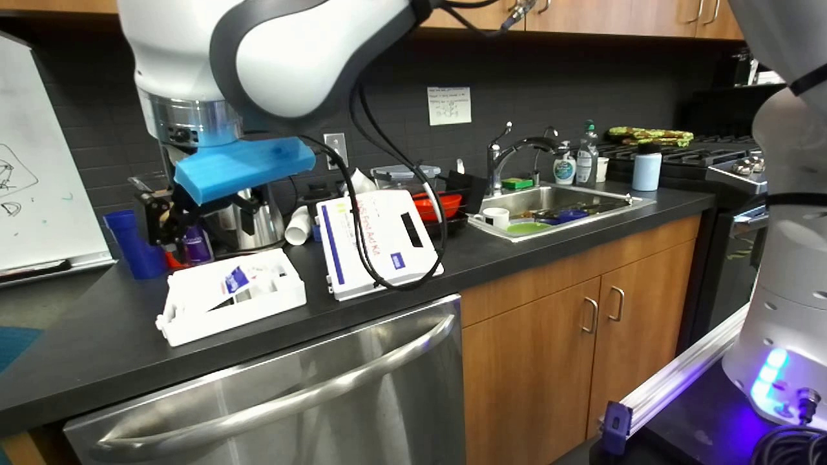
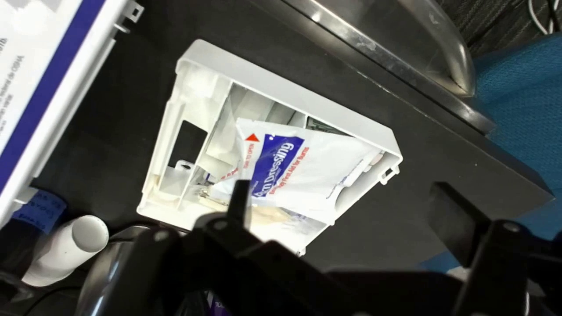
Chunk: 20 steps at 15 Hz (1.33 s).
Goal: Open the white object and put the white item on the counter
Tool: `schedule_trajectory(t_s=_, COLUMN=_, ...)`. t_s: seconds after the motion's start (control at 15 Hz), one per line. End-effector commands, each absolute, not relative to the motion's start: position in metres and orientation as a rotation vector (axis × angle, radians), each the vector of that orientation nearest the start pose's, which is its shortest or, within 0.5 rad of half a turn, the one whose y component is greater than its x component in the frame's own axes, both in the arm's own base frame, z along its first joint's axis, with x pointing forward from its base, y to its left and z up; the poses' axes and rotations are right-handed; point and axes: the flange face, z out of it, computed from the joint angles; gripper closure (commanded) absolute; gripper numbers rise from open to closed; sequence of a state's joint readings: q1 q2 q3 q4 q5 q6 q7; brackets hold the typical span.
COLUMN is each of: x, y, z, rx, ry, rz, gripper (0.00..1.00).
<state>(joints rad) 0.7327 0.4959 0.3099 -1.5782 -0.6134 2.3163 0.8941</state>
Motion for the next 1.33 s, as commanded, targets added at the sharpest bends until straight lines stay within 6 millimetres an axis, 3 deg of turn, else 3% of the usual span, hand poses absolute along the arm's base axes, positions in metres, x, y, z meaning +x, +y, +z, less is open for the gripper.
schedule_trajectory(t_s=0.0, x=0.413, y=0.592, z=0.389, rx=-3.018, ry=-0.674, rz=-0.640, gripper=0.00)
schedule_trajectory(t_s=0.6, x=0.453, y=0.588, z=0.350, rx=-3.101, ry=-0.580, rz=-0.598, gripper=0.00)
schedule_trajectory(t_s=1.27, x=0.476, y=0.589, z=0.334, rx=-3.102, ry=-0.514, rz=-0.590, gripper=0.00)
